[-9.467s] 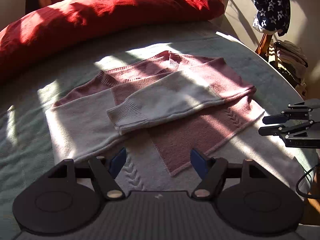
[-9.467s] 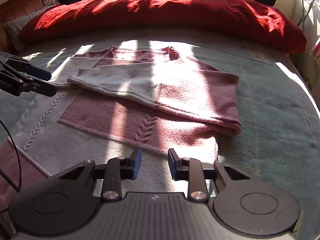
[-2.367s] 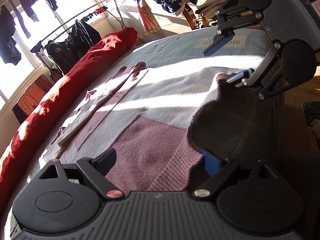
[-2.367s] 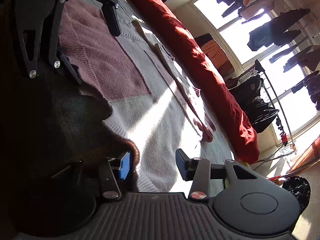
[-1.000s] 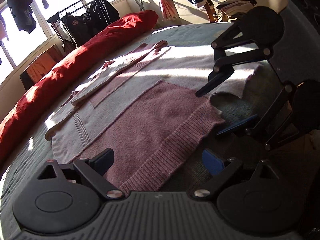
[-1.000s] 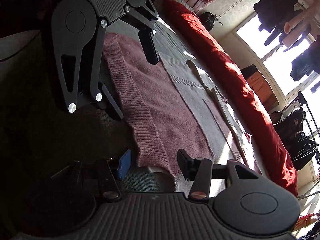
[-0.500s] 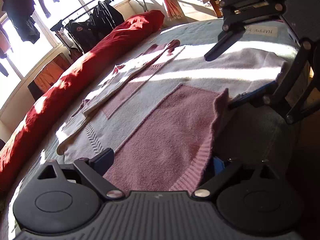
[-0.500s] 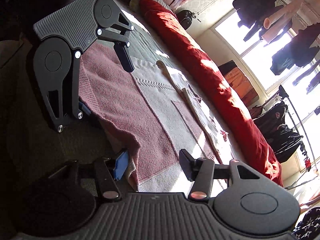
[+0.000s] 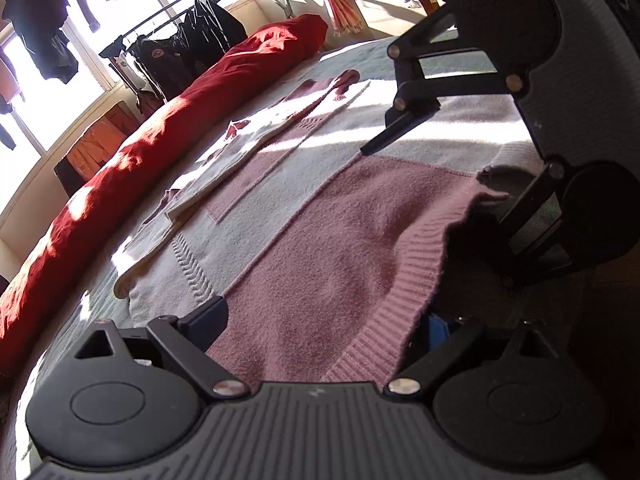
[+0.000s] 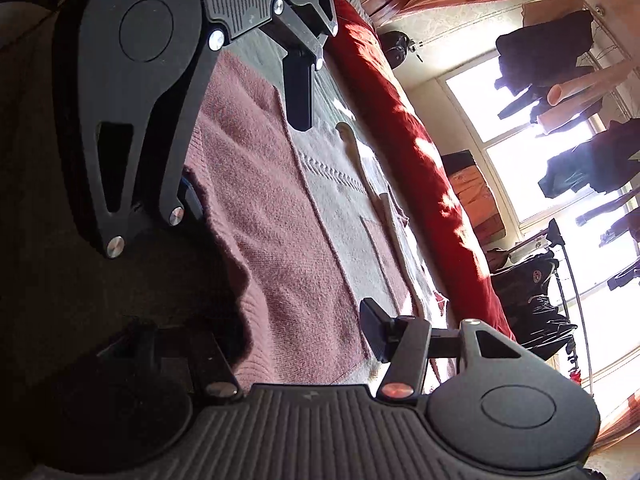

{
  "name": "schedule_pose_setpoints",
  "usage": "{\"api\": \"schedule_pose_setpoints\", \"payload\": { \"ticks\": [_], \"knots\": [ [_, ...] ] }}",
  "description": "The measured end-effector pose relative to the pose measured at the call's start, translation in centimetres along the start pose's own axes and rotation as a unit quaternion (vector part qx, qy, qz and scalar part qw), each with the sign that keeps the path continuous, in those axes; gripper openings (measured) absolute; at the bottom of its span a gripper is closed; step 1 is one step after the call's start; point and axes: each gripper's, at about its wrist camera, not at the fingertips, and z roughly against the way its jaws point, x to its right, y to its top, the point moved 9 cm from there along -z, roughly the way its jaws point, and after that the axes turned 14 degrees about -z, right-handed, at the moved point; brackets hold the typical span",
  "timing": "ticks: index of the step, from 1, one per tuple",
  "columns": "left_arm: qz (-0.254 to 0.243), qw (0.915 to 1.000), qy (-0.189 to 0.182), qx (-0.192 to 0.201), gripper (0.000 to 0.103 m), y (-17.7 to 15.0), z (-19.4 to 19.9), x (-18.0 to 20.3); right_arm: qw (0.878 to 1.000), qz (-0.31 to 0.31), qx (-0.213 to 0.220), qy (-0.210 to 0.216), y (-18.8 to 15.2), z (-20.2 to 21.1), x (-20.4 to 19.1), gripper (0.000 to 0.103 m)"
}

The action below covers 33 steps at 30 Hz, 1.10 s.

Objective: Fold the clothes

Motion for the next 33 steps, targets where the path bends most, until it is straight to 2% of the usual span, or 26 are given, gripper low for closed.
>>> {"api": "schedule_pose_setpoints", "payload": {
  "ticks": [2, 5, 8, 11, 18, 26, 29, 33],
  "knots": [
    [-0.01, 0.9999, 0.012, 0.001, 0.095, -0.6, 0.3, 0.0, 1.0, -0.004, 0.004, -0.008, 0.1, 0.1, 0.3, 0.061],
    [-0.056, 0.9968, 0.058, 0.003, 0.095, -1.0, 0.8, 0.0, 1.0, -0.013, 0.006, -0.017, 0.2, 0.4, 0.7, 0.062],
    [-0.116, 0.987, 0.111, -0.001, 0.095, -1.1, 1.1, -0.1, 0.999, -0.022, 0.007, -0.025, 0.3, 0.7, 1.2, 0.062],
    [-0.163, 0.9768, 0.138, -0.015, 0.095, -1.4, 0.8, 0.0, 0.999, -0.03, 0.006, -0.026, 0.5, 1.0, 1.4, 0.062],
    [-0.245, 0.9571, 0.154, -0.016, 0.095, -1.7, 0.5, 0.9, 0.999, -0.038, -0.004, -0.017, 0.0, 0.9, 1.3, 0.062],
    [-0.244, 0.9562, 0.157, -0.035, 0.095, -2.9, 0.0, -0.1, 0.998, -0.044, -0.046, -0.028, -3.8, 2.2, 1.8, 0.063],
    [-0.255, 0.9525, 0.162, -0.037, 0.094, -2.8, -0.1, 0.4, 0.997, -0.046, -0.061, -0.032, -5.5, 3.7, 1.8, 0.064],
    [-0.258, 0.9516, 0.163, -0.039, 0.093, -2.7, -0.1, 0.6, 0.996, -0.047, -0.071, -0.027, -7.3, 6.1, 1.8, 0.064]
  ]
}}
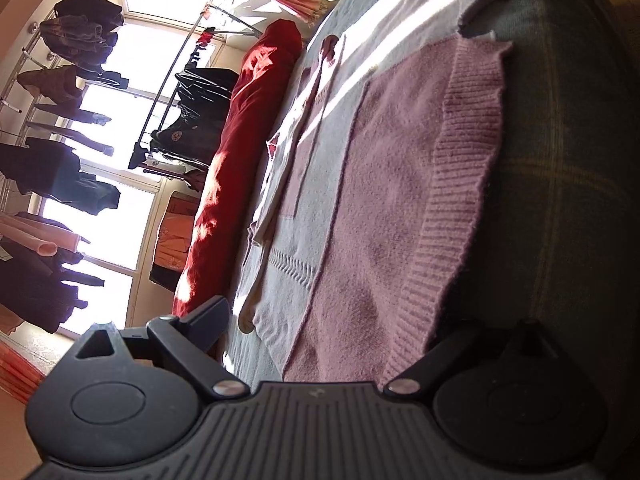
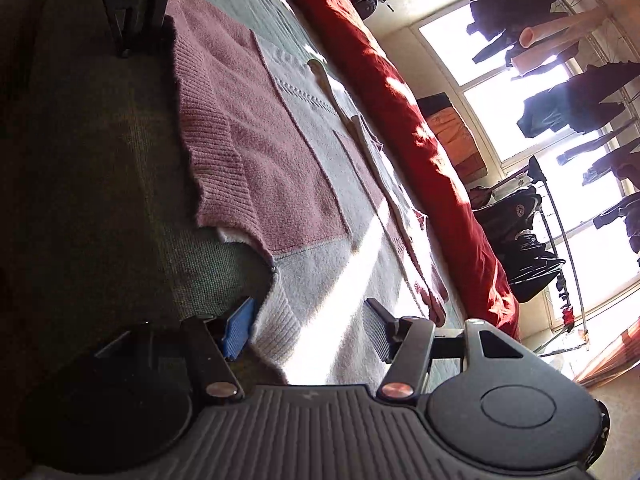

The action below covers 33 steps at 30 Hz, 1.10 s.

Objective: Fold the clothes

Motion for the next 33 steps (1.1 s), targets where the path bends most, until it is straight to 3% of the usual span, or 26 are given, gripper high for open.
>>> {"api": "schedule_pose_setpoints", "payload": {
  "ticks": [8, 15, 22, 26, 31, 33],
  "knots": [
    [-0.017, 0.9997, 0.004, 0.015, 0.093, 1.3, 1.1, 0.5, 0.999, 0.004, -0.031, -0.008, -3.7, 1.2, 1.7, 0.067],
    [-0.012, 0.9994, -0.001, 0.032, 0.094, 3.1, 0.5, 0.3, 0.999, 0.028, -0.019, -0.018, -3.4, -0.7, 1.1, 0.068],
    [0.001, 0.9996, -0.007, 0.027, 0.095, 2.6, 0.3, 0.0, 0.998, 0.048, -0.007, -0.037, -3.0, -1.7, 1.5, 0.07],
    [0.009, 0.9997, -0.015, 0.018, 0.095, 1.2, 0.5, 0.1, 0.996, 0.058, -0.025, -0.06, -4.7, -1.9, 3.1, 0.07],
    [0.025, 0.9991, -0.026, 0.02, 0.087, 1.2, 0.1, -0.1, 0.997, 0.04, -0.024, -0.056, -4.5, -2.6, 3.6, 0.07],
    [0.023, 0.9989, -0.031, 0.025, 0.079, 2.0, -0.3, -0.2, 0.998, 0.041, -0.015, -0.053, -3.5, -3.2, 3.2, 0.069]
  ]
}}
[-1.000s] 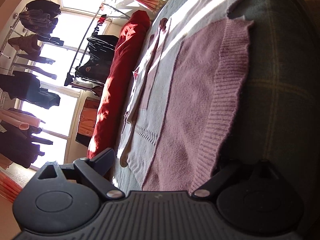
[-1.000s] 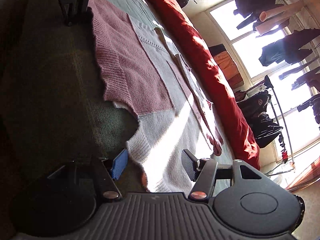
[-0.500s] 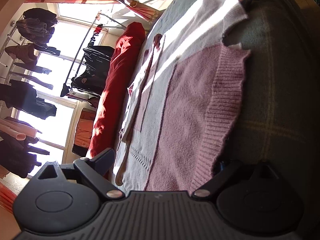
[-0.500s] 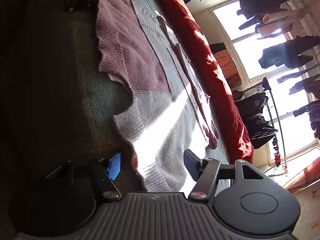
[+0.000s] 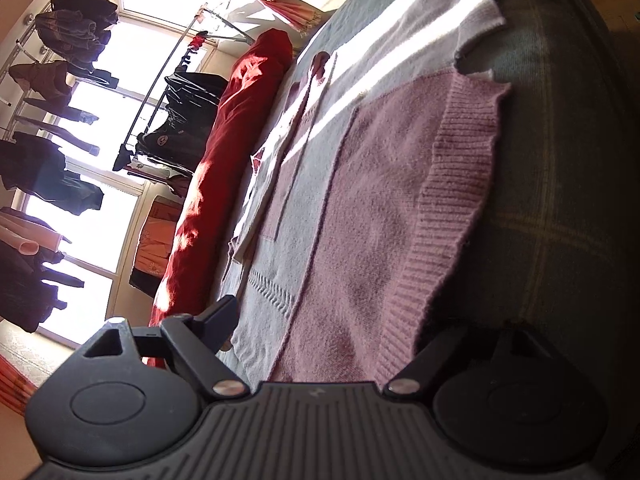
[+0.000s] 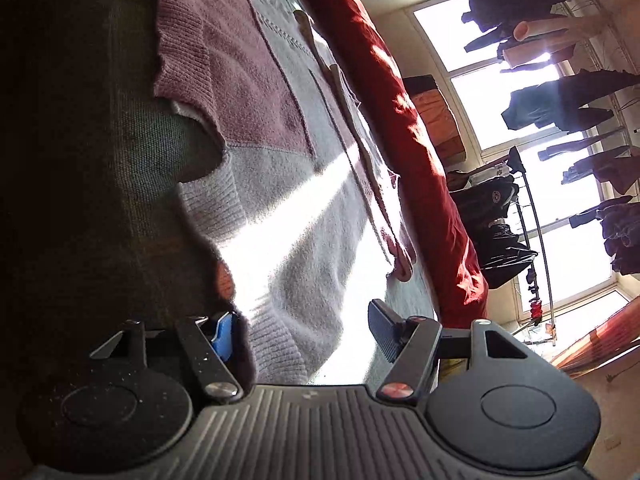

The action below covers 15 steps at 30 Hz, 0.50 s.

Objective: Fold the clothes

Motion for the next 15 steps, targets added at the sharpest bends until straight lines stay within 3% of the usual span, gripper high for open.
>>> {"api": "schedule_pose_setpoints", "payload": {
  "ticks": [3, 10, 13, 15],
  "knots": [
    [0.005, 0.9999, -0.009, 0.005, 0.071, 0.7, -0.4, 0.0, 1.0, -0.005, 0.009, 0.012, 1.4, -0.5, -0.3, 0.068],
    [0.024, 0.9994, -0.023, 0.0, 0.067, -0.7, -0.3, 0.3, 1.0, -0.014, -0.005, 0.026, 0.6, -0.4, 0.1, 0.063],
    [0.023, 0.9993, -0.028, -0.002, 0.063, -1.1, -0.2, 0.3, 0.999, -0.026, -0.014, 0.036, 0.3, -0.3, 0.3, 0.057],
    [0.017, 0.9993, -0.035, 0.0, 0.052, -1.1, -0.2, 0.5, 0.998, -0.034, -0.02, 0.045, 0.3, -0.2, 0.3, 0.048]
  ]
}}
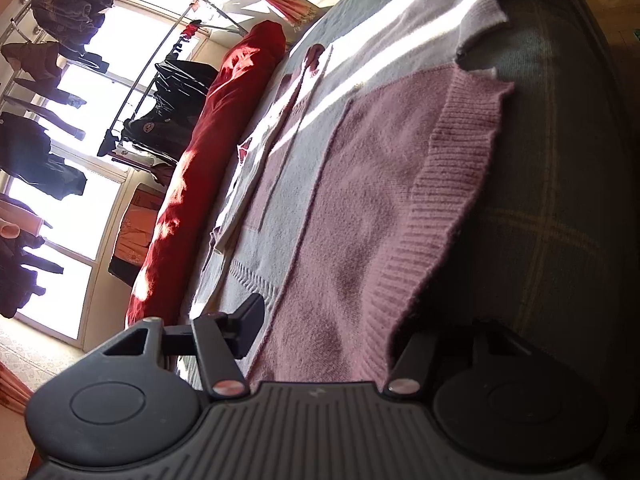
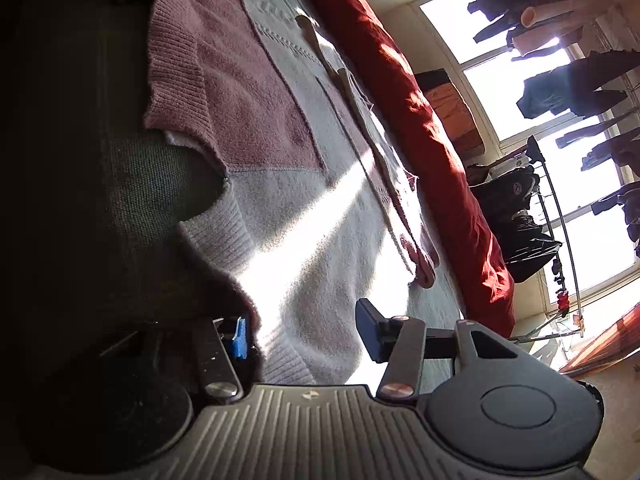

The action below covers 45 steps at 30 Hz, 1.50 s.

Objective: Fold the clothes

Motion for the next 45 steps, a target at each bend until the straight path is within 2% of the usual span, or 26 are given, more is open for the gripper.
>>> {"api": "schedule_pose_setpoints", "payload": {
  "ticks": [3, 8, 11, 18, 28, 45],
  "knots": [
    [-0.01, 0.9999, -0.013, 0.004, 0.039, 0.1, 0.0, 0.4, 1.0, -0.005, -0.005, 0.015, -0.1, 0.1, -0.2, 0.033],
    [-0.02, 0.9993, -0.03, 0.011, 0.015, 0.5, 0.1, 1.2, 0.999, -0.011, -0.011, 0.032, -0.1, 0.1, -0.3, 0.022],
    [-0.021, 0.999, -0.037, 0.014, 0.009, 0.6, 0.1, 1.3, 0.999, -0.015, -0.012, 0.038, 0.1, 0.2, -0.1, 0.021],
    [-0.01, 0.9989, -0.037, 0.026, 0.005, 0.7, 0.1, -0.3, 0.999, -0.016, -0.011, 0.041, 0.7, 0.3, 1.1, 0.02],
    [-0.016, 0.9989, -0.025, 0.038, 0.005, 1.3, -0.9, -3.0, 1.0, -0.007, -0.004, 0.028, 2.0, -0.2, 3.1, 0.02],
    [0.0, 0.9988, 0.013, 0.048, 0.005, 1.4, -5.1, -8.1, 0.999, -0.021, 0.013, -0.026, 5.0, -4.1, 7.8, 0.018]
  ]
}}
